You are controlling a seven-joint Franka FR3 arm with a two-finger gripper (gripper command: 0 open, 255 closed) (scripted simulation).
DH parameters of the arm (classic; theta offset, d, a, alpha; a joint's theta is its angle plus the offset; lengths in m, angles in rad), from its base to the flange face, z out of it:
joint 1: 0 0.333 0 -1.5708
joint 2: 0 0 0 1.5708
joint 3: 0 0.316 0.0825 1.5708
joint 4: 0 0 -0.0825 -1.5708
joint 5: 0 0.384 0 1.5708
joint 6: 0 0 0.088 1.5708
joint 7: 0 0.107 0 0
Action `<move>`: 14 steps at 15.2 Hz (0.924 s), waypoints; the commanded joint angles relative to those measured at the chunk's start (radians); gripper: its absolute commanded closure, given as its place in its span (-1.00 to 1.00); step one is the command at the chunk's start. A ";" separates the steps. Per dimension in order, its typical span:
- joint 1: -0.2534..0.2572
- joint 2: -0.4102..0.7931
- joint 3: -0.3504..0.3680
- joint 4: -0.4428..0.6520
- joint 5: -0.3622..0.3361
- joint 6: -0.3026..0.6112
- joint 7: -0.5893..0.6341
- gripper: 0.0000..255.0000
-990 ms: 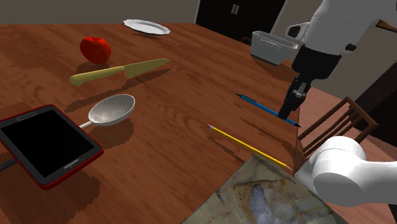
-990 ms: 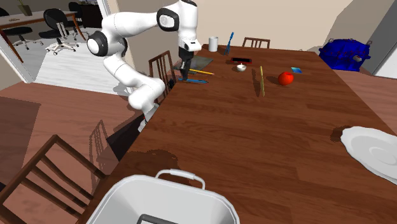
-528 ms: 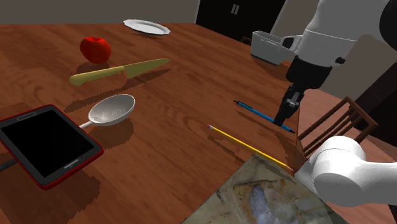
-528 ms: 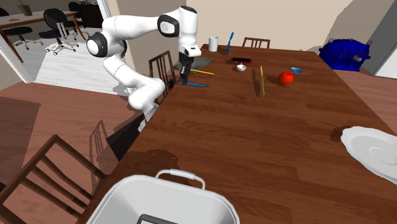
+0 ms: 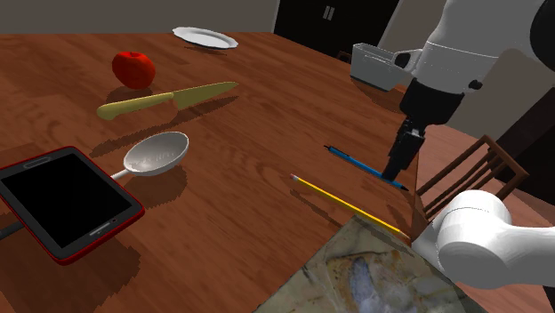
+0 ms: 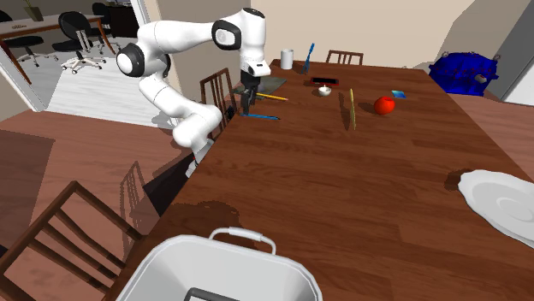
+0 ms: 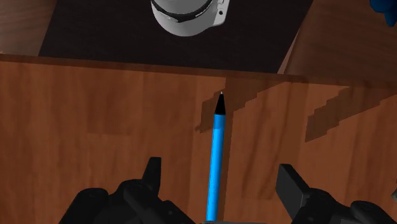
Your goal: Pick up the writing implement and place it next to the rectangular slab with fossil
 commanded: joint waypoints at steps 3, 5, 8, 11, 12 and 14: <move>-0.004 0.017 -0.004 0.041 -0.005 -0.024 0.001 -1.00; -0.012 0.055 -0.012 0.127 -0.016 -0.072 0.005 -1.00; -0.015 0.070 -0.015 0.161 -0.019 -0.091 0.006 -1.00; -0.015 0.070 -0.015 0.161 -0.019 -0.091 0.006 -1.00; -0.015 0.070 -0.015 0.161 -0.019 -0.091 0.006 -1.00; -0.015 0.070 -0.015 0.161 -0.019 -0.091 0.006 -1.00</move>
